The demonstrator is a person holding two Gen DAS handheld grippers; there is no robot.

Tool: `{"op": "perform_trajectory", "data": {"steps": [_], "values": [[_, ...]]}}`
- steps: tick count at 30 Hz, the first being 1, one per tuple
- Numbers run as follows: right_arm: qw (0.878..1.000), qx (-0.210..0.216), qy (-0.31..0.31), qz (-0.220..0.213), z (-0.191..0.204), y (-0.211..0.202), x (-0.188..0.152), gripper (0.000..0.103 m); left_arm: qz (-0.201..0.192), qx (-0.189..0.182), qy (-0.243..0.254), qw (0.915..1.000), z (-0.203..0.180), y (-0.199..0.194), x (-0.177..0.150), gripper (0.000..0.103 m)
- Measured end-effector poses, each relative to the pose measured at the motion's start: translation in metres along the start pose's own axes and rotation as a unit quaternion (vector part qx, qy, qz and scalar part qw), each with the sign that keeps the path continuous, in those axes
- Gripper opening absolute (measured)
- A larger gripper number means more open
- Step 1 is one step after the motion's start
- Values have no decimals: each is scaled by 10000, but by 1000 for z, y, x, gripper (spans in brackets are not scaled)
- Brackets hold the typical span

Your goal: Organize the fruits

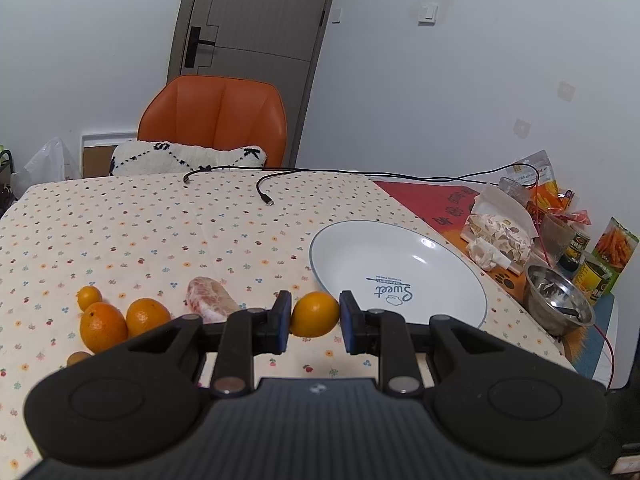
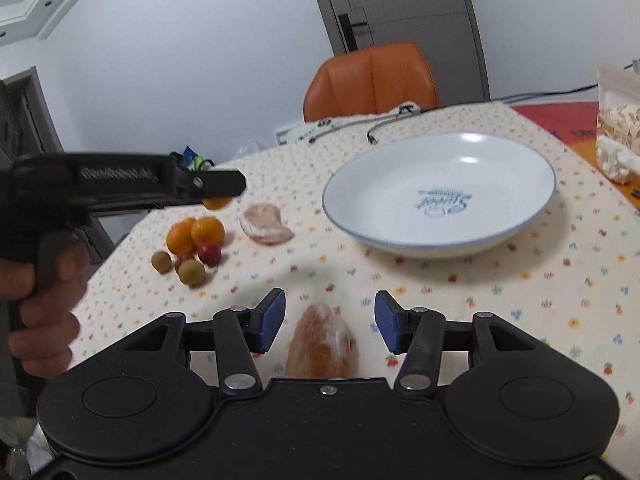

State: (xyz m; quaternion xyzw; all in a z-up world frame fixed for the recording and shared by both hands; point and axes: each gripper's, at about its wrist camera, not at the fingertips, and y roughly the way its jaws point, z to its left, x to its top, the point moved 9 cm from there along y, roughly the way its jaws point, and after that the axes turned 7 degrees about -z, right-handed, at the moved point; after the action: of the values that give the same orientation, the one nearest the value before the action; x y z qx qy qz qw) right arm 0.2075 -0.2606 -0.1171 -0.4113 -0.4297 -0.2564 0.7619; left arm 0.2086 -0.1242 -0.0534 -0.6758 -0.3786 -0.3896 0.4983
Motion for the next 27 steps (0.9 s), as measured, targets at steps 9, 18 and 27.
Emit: {"op": "perform_trajectory", "data": {"steps": [9,18,27], "values": [[9984,-155,-451,300,16,9,-17,32,-38,-17,-75,10000,5,-8,0,24],[9995,-24,-299,68,13,4,-2,21,10,-5,-74,10000,7,-7,-1,24],[9984,-24,-199,-537,-1,-15,31,20,13,-18,13,10000,-3,5,2,24]]}}
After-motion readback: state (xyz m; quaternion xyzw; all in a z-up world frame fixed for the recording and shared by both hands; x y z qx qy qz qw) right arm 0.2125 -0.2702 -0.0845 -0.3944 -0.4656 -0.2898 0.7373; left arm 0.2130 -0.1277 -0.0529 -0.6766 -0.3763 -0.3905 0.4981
